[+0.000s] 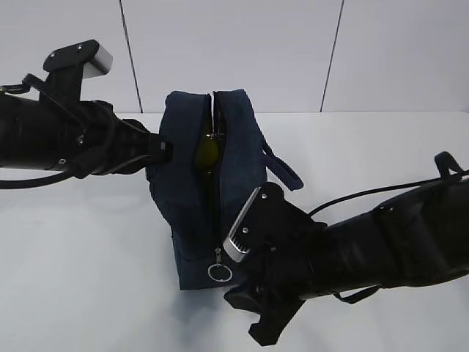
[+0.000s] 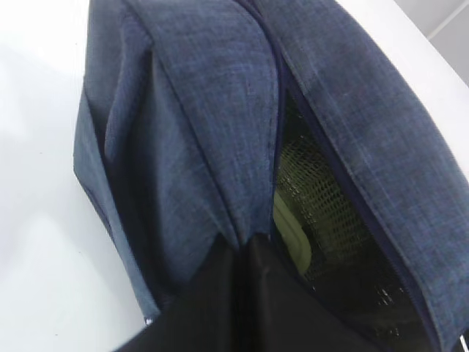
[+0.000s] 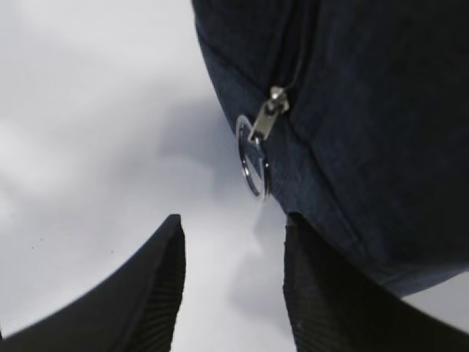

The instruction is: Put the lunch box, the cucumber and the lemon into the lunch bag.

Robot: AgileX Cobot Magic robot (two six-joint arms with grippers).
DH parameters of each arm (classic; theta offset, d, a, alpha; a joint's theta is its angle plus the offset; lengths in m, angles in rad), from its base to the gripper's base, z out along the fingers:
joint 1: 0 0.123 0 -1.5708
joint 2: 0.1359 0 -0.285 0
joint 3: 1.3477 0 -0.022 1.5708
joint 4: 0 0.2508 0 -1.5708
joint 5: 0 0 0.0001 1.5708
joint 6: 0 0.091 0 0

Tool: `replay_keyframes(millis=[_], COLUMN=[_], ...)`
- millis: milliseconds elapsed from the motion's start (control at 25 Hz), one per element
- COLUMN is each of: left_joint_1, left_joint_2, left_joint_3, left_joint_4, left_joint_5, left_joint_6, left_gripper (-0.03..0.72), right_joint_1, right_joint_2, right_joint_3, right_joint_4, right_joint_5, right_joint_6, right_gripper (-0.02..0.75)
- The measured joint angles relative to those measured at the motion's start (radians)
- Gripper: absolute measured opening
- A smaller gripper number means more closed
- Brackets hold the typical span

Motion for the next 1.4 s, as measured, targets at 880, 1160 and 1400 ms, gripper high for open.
replay_keyframes(millis=[880, 1160, 1400], left_joint_1=[0.0, 0.0, 0.0], left_joint_2=[0.0, 0.0, 0.0], left_joint_3=[0.0, 0.0, 0.0], left_joint_4=[0.0, 0.0, -0.002], left_joint_5=[0.011, 0.013, 0.013], left_joint_6=[0.0, 0.0, 0.0], left_gripper=[-0.003, -0.003, -0.003], right_joint_1=[0.0, 0.0, 0.0], right_joint_2=[0.058, 0.058, 0.058], right_joint_3=[-0.077, -0.077, -0.085], right_joint_4=[0.0, 0.0, 0.0], right_joint_5=[0.042, 0.042, 0.042], right_joint_6=[0.014, 0.017, 0.086], right_gripper=[0.281, 0.211, 0.209])
